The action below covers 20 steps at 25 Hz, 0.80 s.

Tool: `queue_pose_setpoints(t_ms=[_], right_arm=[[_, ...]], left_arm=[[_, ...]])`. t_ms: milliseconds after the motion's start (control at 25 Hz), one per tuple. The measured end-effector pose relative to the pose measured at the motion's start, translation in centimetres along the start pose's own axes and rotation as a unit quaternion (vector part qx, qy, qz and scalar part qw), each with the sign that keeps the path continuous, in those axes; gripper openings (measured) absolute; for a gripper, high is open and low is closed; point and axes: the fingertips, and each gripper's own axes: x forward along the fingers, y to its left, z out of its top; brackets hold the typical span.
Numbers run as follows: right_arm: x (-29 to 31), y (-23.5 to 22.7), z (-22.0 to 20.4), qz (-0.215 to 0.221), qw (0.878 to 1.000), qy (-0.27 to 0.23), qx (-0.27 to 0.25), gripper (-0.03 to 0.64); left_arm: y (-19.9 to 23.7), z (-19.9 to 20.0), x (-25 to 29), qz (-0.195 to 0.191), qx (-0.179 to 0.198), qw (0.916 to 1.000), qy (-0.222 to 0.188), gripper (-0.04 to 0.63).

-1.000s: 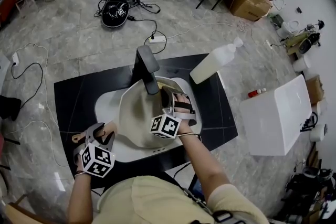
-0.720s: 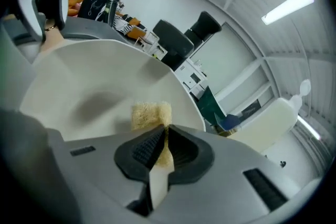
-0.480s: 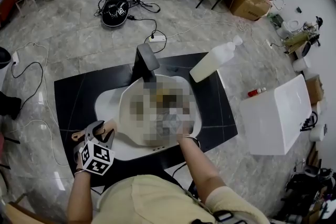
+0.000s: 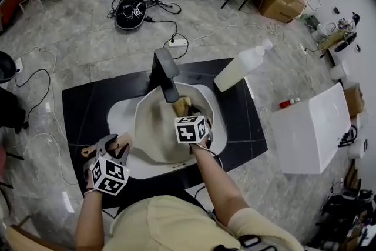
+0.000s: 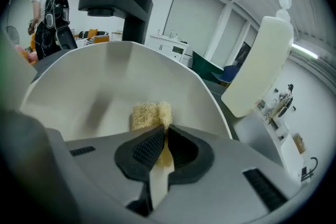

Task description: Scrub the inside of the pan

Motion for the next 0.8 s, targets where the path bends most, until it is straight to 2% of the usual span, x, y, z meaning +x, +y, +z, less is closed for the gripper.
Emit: queue_pose_setpoints(t_ms=[240,360,560,800], right_arm=[[0.9,0.0,-0.3,-0.012,0.997,0.0,0.077,0.032],[1.5,0.6,-0.5,-0.008,0.996,0.007,0.091,0.032],[1.4,2.2,0.9,0.002,0.999,-0.012,0.047,0.032],[0.8,5.8,2.1,0.022,0.997,-0.04,-0.055,0.032]], left_arm=[[0.0,-0.1,0.0,0.002,-0.001,1.0,-0.001,0.178],[0.0,-0.1,0.0,0.003,-0.001,1.0,-0.002,0.178],[0.0,-0.1,-0.2,0.004,-0.001,1.0,-0.003,0.178],[0.0,-0.2,-0.2,0.004,-0.002,1.0,-0.003,0.178]])
